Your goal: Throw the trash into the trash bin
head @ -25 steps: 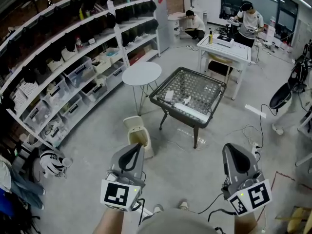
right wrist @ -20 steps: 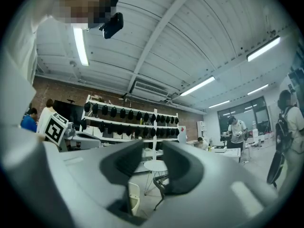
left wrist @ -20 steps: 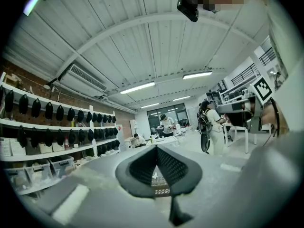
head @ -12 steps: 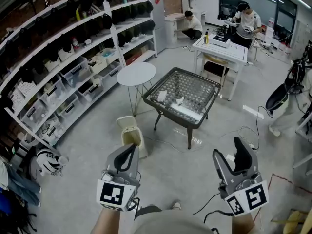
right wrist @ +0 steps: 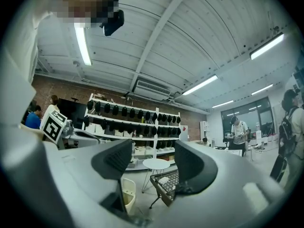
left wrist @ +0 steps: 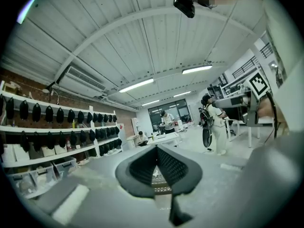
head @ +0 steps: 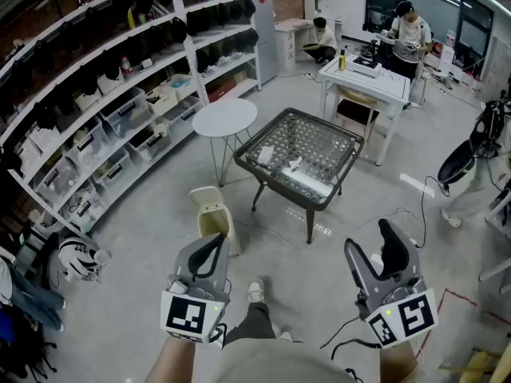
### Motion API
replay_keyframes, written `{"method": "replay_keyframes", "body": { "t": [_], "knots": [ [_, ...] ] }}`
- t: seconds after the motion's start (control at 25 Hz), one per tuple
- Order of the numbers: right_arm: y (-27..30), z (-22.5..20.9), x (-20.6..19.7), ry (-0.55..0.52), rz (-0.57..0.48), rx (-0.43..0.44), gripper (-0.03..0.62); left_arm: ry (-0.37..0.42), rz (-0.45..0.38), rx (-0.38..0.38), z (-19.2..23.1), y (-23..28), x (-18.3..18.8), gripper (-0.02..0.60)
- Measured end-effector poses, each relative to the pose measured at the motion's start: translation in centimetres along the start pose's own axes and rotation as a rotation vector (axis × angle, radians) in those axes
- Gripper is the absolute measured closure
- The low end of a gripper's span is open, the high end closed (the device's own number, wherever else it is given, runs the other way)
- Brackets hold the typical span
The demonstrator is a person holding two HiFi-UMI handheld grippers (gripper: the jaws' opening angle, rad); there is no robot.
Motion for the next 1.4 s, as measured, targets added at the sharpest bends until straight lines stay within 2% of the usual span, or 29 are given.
{"method": "replay_keyframes", "body": {
  "t": [0.28, 0.4, 0.52, 0.84, 1.0, 1.12, 1.4],
  "knots": [
    [4.7, -1.2, -0.7, -0.009, 0.017, -0.005, 0.313, -0.017, 0.007, 0.000, 2.2, 3.9, -0.2, 0.580],
    [7.3, -1.9, -1.0, -0.006, 0.034, -0.006, 0.313, 0.007, 0.007, 0.000, 3.9, 6.3, 0.0, 0.579],
    [10.4, -2.4, -1.0, -0.011, 0.057, -0.009, 0.313, -0.024, 0.016, -0.007, 5.7, 8.8, 0.3, 0.578],
    [19.5, -4.0, 0.1, -0.020, 0.103, -0.047, 0.310, -0.015, 0.010, -0.054, 11.9, 16.9, 1.3, 0.580],
    [24.4, -4.8, 1.1, -0.015, 0.109, -0.085, 0.312, 0.024, -0.005, -0.095, 15.5, 21.5, 2.3, 0.578],
    [27.8, -5.1, 1.6, -0.013, 0.117, -0.117, 0.312, 0.003, -0.006, -0.126, 18.0, 24.3, 2.9, 0.580],
    [34.5, -6.0, 1.8, -0.014, 0.150, -0.166, 0.310, 0.010, -0.012, -0.178, 22.6, 29.8, 3.9, 0.580]
  ]
}}
Point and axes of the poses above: the fingertips, and each gripper's own axes: y forward along the fingers, z to its left, x out of its top, the point moved 6 cm from there along -y, backward along the fingers, and after that the axes turned 15 degrees about z, right-handed, at the moved point
